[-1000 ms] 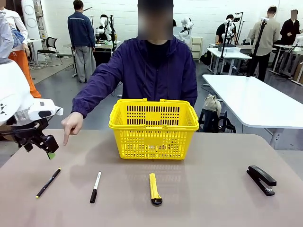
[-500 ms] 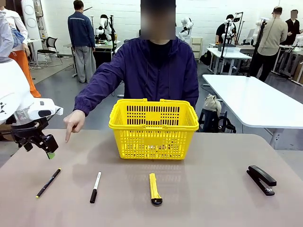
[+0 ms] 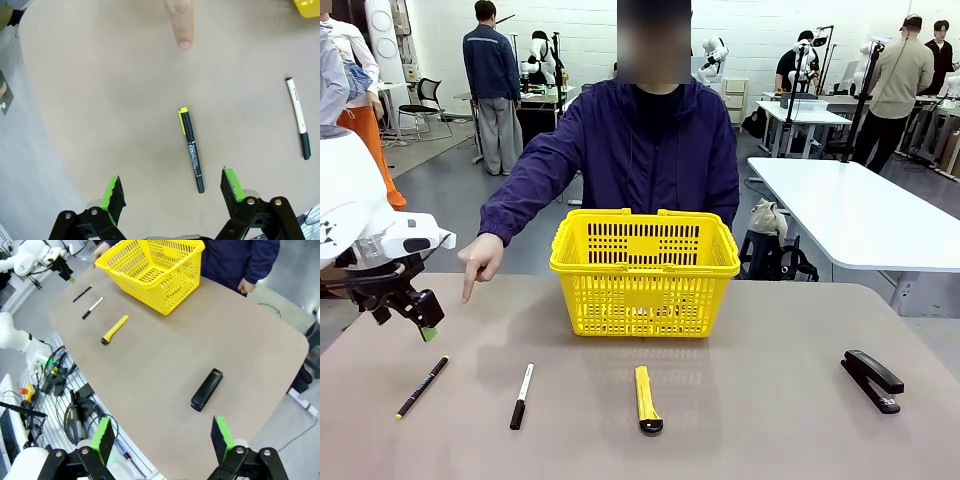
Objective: Place the items the person wants into the basket.
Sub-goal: Pick up the item the person points to and place it in the Market Basket.
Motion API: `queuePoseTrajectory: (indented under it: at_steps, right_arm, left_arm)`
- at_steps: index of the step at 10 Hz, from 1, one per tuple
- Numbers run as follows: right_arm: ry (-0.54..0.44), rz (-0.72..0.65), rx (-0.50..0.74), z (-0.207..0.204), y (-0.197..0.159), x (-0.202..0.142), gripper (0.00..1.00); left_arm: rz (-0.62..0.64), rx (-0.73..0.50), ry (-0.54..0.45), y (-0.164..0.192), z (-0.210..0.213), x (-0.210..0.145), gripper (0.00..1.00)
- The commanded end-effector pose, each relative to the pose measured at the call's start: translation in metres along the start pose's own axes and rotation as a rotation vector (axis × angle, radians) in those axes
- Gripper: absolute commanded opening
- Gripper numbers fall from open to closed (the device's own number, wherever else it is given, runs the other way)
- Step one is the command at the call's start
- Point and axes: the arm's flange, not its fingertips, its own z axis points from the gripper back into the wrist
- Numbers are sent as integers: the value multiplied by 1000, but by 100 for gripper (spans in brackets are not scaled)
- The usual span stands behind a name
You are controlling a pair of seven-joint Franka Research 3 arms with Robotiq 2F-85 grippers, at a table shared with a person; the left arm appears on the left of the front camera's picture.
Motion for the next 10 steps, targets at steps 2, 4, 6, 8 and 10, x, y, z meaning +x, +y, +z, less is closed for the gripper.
queuePoseTrajectory:
  at_steps: [2,4,6,8,10]
  right_arm:
    - [-23,14,16,0,-2,0,100]
    - [-23,14,16,0,-2,0,100]
    - [-23,14,16,0,-2,0,100]
    - [-23,14,16,0,-2,0,100]
    - [-23,14,16,0,-2,0,100]
  left_arm:
    - [-64,-20,16,-4,-25,-3,100]
    - [-81,-34,55,-2,-49,0,100]
    - [-88,-72,95,3,-68,4,100]
    - [-100,-86,118,3,-84,7,100]
    - [-116,-108,104,1,-90,8,100]
